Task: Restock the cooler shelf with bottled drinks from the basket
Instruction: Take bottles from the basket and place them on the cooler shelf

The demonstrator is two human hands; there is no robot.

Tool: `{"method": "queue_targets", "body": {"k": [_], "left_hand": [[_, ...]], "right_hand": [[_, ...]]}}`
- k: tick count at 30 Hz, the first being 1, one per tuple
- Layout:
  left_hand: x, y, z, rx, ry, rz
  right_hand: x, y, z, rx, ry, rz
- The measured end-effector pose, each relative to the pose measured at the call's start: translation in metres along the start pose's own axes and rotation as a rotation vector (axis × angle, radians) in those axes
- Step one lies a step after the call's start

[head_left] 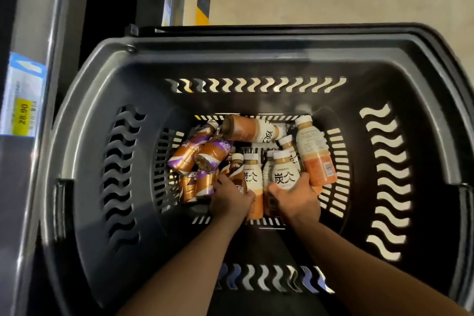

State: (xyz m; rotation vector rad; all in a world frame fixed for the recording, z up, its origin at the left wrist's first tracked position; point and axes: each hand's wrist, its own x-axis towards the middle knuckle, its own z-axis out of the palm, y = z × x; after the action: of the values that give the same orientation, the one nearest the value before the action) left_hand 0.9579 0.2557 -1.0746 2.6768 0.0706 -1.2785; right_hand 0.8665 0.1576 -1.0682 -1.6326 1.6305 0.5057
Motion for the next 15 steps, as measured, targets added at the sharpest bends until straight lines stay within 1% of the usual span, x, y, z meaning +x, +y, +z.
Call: {"method": "queue_targets", "body": {"k": [2,4,8,12,15], "left_hand": [[-0.007,0.003,-0.013,-0.111,-0.096,-0.083],[-0.025,0.007,-0.032,-0.181,-0.17,-0.116],[-0.093,0.024,-0.082,-0.253,-0.25,-0.062],[-0.189,0.049,-0.155,-0.385,-0.328,-0.03],[-0.267,0.068,-0.208,-0.474,-0.294,0.073]], "right_hand": [[-0.014,-0.003,-0.018,0.062,-0.046,0.058],[-0.037,-0.007,-0.04,0.128,-0.05,0.073],[-0.093,-0.019,-0.106,0.211,-0.03,0.028],[-0.165,-0.04,-0.189,0.268,-0.01,0.01],[-0.231,-0.062,-0.257,0.311,-0.012,-0.022]]}}
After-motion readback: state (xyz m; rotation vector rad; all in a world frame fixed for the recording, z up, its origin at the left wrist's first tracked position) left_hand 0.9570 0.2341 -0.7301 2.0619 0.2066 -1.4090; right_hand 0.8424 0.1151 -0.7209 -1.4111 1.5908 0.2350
